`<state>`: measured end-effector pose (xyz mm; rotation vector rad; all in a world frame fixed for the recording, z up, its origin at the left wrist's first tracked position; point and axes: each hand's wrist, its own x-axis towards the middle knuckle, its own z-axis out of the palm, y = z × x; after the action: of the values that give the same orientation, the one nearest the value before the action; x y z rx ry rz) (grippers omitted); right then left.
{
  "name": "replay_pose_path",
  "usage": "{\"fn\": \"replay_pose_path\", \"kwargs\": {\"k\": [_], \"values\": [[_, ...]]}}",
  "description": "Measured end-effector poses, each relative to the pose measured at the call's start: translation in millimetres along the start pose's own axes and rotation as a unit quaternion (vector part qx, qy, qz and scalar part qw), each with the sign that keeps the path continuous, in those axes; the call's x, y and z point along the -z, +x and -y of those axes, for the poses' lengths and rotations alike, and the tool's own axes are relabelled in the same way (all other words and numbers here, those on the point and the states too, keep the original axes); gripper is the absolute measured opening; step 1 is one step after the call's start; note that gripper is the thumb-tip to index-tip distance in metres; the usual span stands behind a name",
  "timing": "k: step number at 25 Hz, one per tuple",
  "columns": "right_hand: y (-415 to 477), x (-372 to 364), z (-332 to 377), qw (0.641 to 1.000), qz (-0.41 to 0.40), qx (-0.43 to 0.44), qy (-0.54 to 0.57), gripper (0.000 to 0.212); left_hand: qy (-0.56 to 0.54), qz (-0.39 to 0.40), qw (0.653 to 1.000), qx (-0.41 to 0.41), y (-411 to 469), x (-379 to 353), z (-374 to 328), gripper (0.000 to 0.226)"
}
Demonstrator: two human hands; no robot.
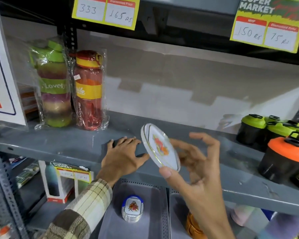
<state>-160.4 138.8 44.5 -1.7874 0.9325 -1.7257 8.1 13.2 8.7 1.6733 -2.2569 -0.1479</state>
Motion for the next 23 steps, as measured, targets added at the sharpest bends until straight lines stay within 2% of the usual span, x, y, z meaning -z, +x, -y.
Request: {"fn": "replay_pose_path", "kwargs": {"k": [3, 7, 11, 16, 19, 23], "values": [[-30.5, -2.7, -21.7, 0.991, 0.046, -0.092, 0.082, 0.074, -0.042, -0.016, 0.999, 0.019, 5.2, -3.9, 2.4, 0.080], [-69.7, -1.5, -63.7, 0.978, 0.071, -0.184, 0.063, 0.068, -0.028, -0.027, 0.999, 0.028, 20.2, -19.6, 9.5, 0.072], [-100.6, -8.6, -116.5, 0.954, 0.078, -0.278, -0.080, 0.084, -0.024, -0.048, 0.998, 0.026, 21.4, -19.6, 9.8, 0.071], [-123.1, -26.2, -192.8, 0.904, 0.105, -0.369, -0.187, 0.087, -0.031, -0.052, 0.998, 0.032, 23.0, -21.6, 10.9, 0.070], [-126.8, -35.9, -225.5, 0.875, 0.140, -0.396, -0.243, 0.088, -0.028, -0.052, 0.998, 0.031, 23.0, -21.4, 10.4, 0.070], [-124.6, -46.9, -262.9, 0.850, 0.142, -0.393, -0.321, 0.088, -0.025, -0.058, 0.998, 0.029, 22.8, -20.9, 10.2, 0.069]]}}
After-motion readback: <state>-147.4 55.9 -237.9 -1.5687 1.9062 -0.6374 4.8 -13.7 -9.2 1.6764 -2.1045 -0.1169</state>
